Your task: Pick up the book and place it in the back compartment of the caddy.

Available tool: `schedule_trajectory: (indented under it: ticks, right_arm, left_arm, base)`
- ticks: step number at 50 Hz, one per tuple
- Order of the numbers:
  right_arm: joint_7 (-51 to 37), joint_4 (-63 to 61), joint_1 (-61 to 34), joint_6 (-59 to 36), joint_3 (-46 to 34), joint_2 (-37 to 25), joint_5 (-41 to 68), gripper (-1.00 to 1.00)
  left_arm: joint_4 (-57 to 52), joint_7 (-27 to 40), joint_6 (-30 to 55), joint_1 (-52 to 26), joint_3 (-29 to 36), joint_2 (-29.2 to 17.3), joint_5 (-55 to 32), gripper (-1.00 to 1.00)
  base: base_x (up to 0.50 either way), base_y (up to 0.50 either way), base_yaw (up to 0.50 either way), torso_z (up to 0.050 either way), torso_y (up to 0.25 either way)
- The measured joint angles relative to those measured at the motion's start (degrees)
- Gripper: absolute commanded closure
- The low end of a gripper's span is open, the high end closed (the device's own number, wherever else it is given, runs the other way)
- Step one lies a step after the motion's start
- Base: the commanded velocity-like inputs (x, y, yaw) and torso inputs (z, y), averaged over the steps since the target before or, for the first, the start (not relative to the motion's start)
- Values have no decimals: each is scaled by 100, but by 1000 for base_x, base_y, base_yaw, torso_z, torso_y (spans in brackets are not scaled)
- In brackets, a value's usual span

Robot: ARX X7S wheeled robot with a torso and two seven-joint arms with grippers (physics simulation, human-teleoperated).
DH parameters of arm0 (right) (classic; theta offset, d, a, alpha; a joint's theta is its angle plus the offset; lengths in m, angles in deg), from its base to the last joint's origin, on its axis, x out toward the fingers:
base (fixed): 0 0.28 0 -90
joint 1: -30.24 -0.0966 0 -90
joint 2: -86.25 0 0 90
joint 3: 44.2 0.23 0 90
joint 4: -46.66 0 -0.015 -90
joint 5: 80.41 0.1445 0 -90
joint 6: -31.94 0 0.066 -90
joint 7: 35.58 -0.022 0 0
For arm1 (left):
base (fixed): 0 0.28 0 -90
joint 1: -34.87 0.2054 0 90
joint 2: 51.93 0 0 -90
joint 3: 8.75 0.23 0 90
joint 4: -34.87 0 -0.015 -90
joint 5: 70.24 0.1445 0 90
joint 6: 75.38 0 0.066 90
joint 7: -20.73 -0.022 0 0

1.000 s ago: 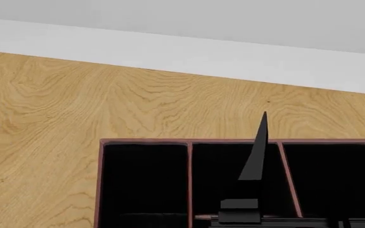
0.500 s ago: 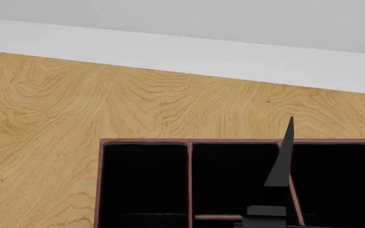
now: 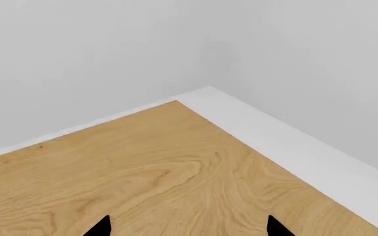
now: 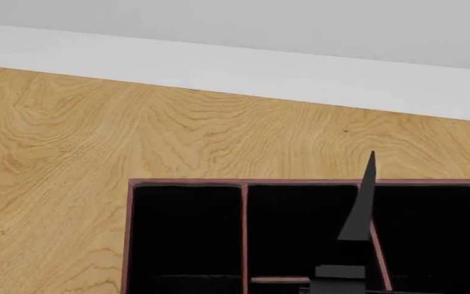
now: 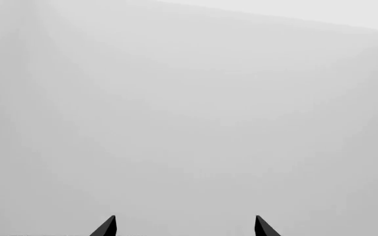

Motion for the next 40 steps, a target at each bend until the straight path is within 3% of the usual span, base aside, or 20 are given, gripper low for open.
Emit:
schedule_trajectory:
  ticks: [9, 16, 40]
  right_arm:
    - [27, 37, -11, -14, -28, 32, -16, -100]
    - [40, 51, -17, -15, -44, 40, -22, -100]
    - [45, 52, -35, 48, -85, 31, -46, -100]
  left_arm:
    - [2259, -531, -551, -1041, 210, 52, 254, -100]
    - [3324, -734, -779, -1434, 183, 72, 459, -100]
    - [4290, -593, -870, -1220, -899, 152, 1404, -100]
  base:
    - [0, 0, 0, 0, 0]
    - [0, 0, 0, 0, 0]
    - [0, 0, 0, 0, 0]
